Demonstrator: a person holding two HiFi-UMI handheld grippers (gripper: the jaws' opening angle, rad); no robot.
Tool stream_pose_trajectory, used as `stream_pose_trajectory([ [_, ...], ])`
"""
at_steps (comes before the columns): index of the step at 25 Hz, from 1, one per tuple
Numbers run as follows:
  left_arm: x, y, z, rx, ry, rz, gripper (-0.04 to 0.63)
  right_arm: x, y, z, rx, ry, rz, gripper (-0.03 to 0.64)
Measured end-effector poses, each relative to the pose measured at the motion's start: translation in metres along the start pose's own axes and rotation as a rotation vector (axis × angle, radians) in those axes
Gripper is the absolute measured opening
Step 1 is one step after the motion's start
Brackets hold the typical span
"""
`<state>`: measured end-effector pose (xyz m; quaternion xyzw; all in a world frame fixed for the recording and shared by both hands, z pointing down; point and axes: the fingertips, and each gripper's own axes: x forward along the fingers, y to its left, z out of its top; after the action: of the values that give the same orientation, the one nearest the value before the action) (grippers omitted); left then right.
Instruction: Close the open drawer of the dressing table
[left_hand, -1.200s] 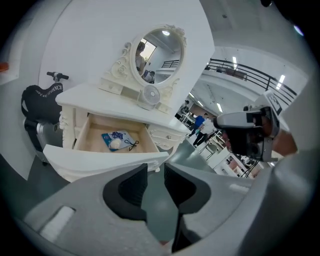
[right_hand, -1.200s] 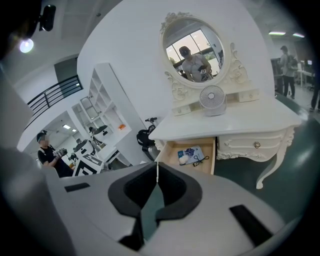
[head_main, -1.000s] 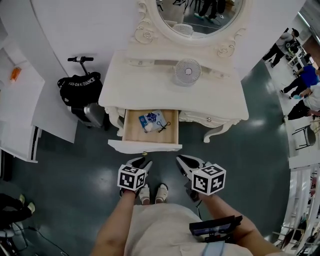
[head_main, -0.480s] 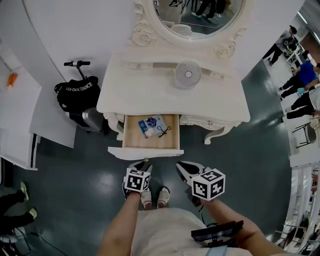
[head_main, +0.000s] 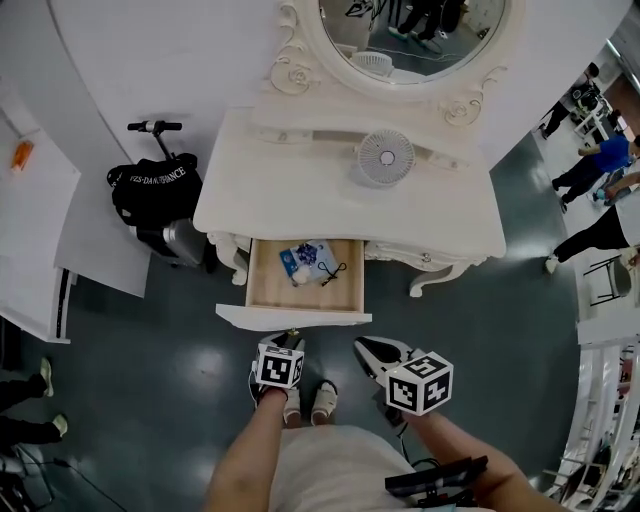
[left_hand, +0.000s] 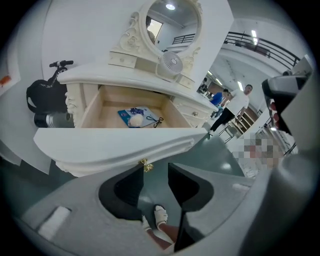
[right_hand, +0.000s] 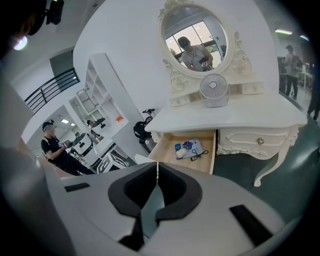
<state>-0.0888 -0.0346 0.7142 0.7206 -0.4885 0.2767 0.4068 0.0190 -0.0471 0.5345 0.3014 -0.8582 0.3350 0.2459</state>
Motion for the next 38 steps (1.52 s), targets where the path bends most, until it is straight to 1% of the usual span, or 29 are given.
stream_pose_trajectory([
  [6, 0.013, 0.017, -0.005, -0.012, 0.045, 0.061, 0.152, 0.010, -0.001, -0.003, 0.009, 0.020, 0.007, 0.018],
  [13, 0.029, 0.016, -0.014, -0.019, 0.085, 0.055, 0.153, 0.020, -0.004, 0.000, 0.014, 0.035, 0.012, 0.018],
  [23, 0.037, 0.022, -0.013, -0.009, 0.123, 0.089, 0.152, 0.026, -0.015, -0.001, 0.032, 0.042, 0.007, 0.018],
  [25, 0.038, 0.023, -0.014, -0.004, 0.127, 0.096, 0.152, 0.025, -0.019, 0.000, 0.039, 0.038, 0.003, 0.018],
  [28, 0.040, 0.024, -0.014, -0.006, 0.131, 0.101, 0.126, 0.024, -0.024, 0.001, 0.047, 0.031, -0.003, 0.018],
  [33, 0.041, 0.027, -0.009, 0.005, 0.130, 0.109, 0.124, 0.021, -0.032, -0.001, 0.067, 0.019, -0.012, 0.018],
  [38, 0.045, 0.029, -0.003, 0.000, 0.129, 0.103, 0.123, 0.018, -0.040, -0.002, 0.086, 0.012, -0.019, 0.018],
])
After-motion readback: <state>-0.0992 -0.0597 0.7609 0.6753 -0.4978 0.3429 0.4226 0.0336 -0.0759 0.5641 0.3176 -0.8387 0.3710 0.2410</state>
